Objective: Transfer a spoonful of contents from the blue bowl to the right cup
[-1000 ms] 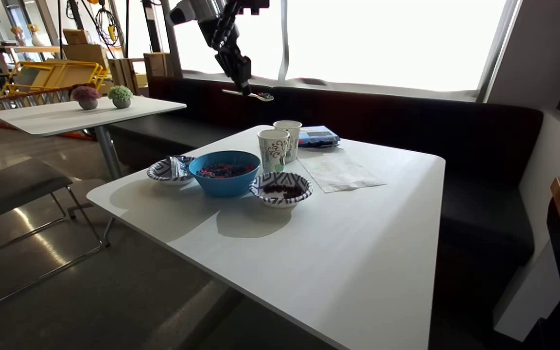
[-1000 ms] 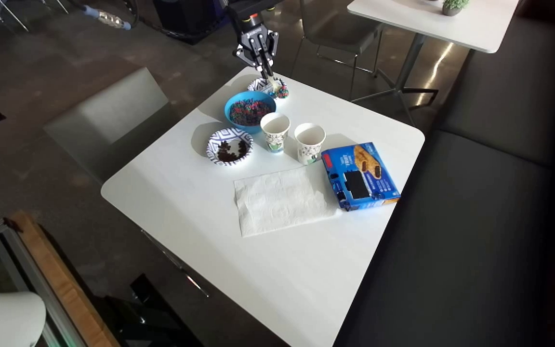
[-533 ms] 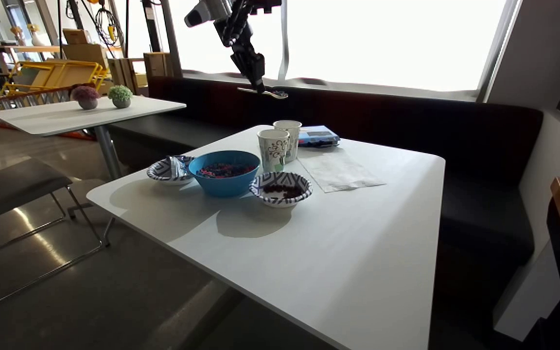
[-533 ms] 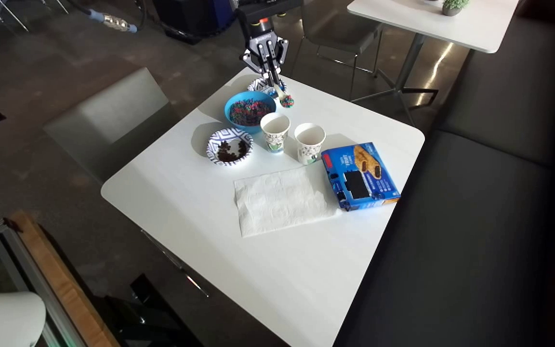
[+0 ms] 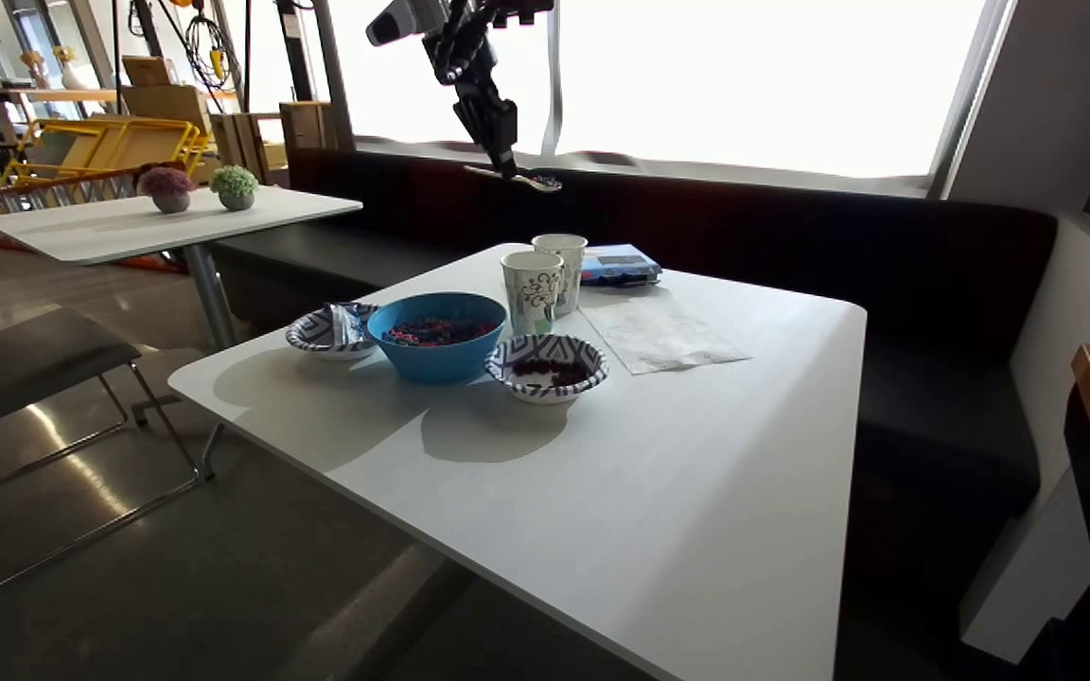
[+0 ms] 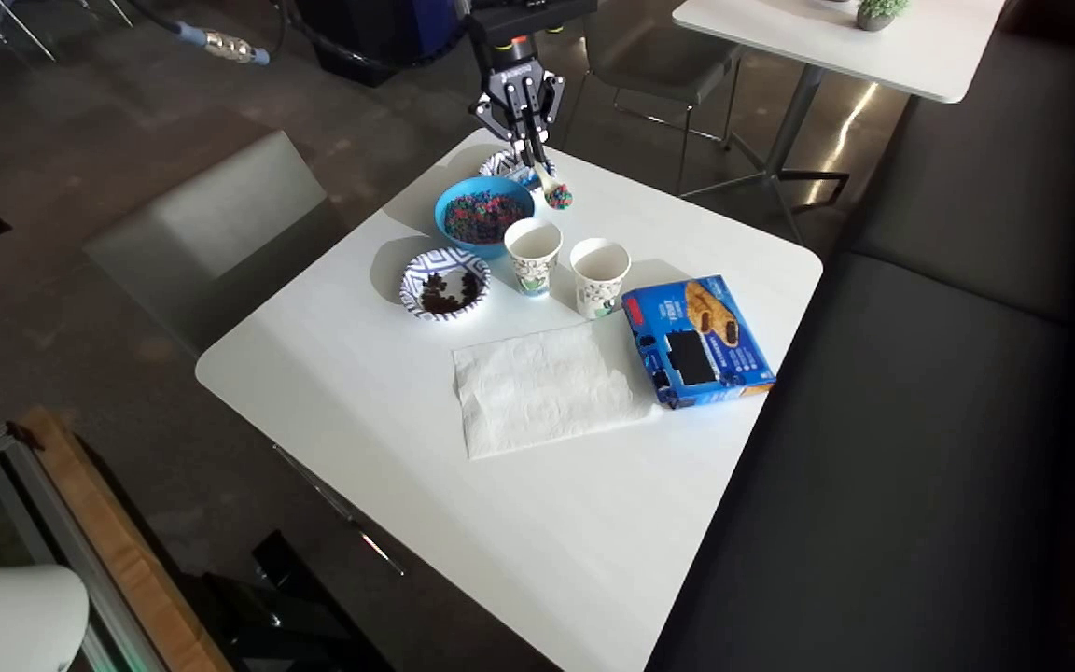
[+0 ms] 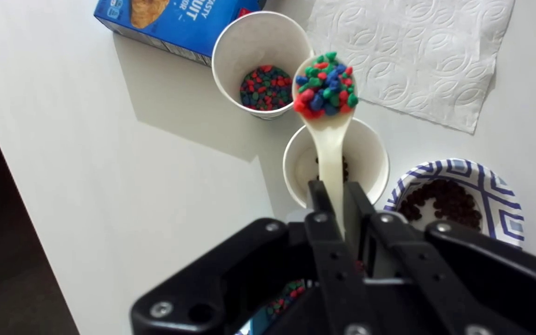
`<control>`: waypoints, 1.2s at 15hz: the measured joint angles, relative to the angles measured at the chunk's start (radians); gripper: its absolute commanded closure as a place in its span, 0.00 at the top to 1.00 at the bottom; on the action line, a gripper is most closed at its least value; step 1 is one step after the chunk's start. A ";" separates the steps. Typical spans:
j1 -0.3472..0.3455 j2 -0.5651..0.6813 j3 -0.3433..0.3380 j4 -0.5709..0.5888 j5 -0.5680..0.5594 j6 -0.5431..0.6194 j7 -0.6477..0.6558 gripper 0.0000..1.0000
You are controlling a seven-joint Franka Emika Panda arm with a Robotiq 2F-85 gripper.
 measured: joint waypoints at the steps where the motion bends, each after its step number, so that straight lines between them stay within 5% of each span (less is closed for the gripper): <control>1: 0.000 0.000 0.000 0.000 0.000 0.000 0.000 0.03; 18: -0.052 0.050 -0.006 0.092 0.046 -0.090 -0.037 0.03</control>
